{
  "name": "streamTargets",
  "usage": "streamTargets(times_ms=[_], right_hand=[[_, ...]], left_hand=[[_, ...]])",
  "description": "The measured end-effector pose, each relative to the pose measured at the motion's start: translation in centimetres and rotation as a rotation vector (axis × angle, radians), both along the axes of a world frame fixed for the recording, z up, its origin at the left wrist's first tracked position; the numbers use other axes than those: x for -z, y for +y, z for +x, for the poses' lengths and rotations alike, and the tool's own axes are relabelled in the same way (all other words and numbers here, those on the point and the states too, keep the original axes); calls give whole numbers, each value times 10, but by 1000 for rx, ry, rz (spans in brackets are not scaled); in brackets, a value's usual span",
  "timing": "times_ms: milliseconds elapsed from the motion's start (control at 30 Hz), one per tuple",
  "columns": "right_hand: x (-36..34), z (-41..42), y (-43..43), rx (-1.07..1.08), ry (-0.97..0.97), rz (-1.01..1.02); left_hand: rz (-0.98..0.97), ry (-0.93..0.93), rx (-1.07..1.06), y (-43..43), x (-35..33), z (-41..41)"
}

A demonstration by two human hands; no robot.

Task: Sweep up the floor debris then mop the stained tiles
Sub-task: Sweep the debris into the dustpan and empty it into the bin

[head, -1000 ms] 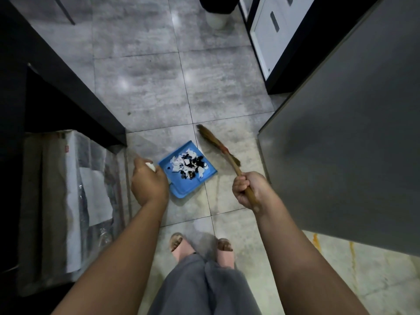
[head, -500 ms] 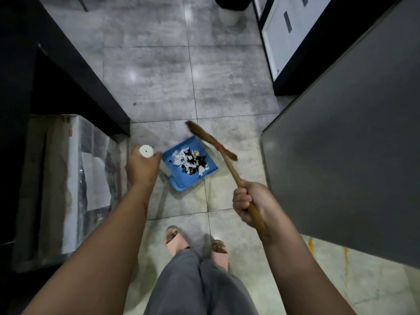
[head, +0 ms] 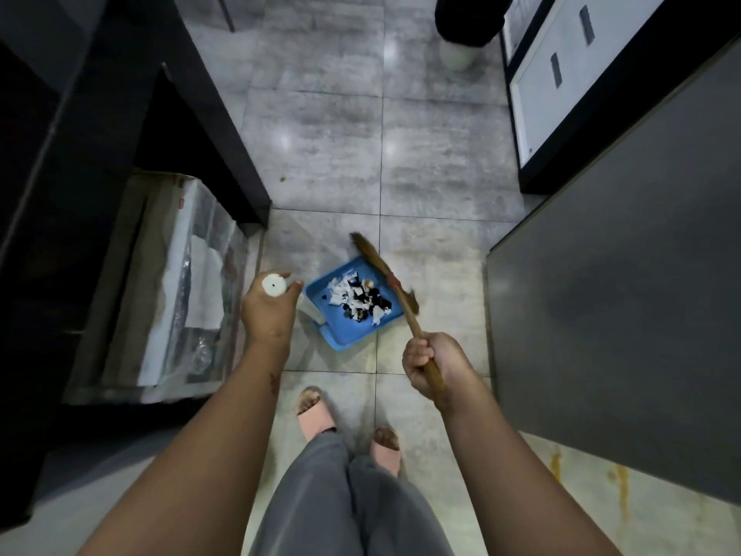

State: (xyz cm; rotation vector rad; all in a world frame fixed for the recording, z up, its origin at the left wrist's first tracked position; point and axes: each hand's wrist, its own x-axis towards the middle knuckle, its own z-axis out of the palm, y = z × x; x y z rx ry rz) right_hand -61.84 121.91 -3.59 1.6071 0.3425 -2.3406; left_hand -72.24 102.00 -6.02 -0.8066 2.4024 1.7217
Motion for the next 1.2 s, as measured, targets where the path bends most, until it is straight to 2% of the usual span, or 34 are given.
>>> streamTargets(times_ms=[233, 533, 767, 1200], right_hand=[[-38, 61, -22, -44, 13, 20], [-66, 159, -80, 6, 34, 85], [-87, 233, -133, 18, 80, 99], [-106, 378, -200, -80, 132, 84]], left_hand=[[102, 1, -73, -28, -28, 70], [222, 43, -26, -80, -55, 160], [214, 59, -25, -126, -81, 236], [175, 73, -180, -179, -111, 395]])
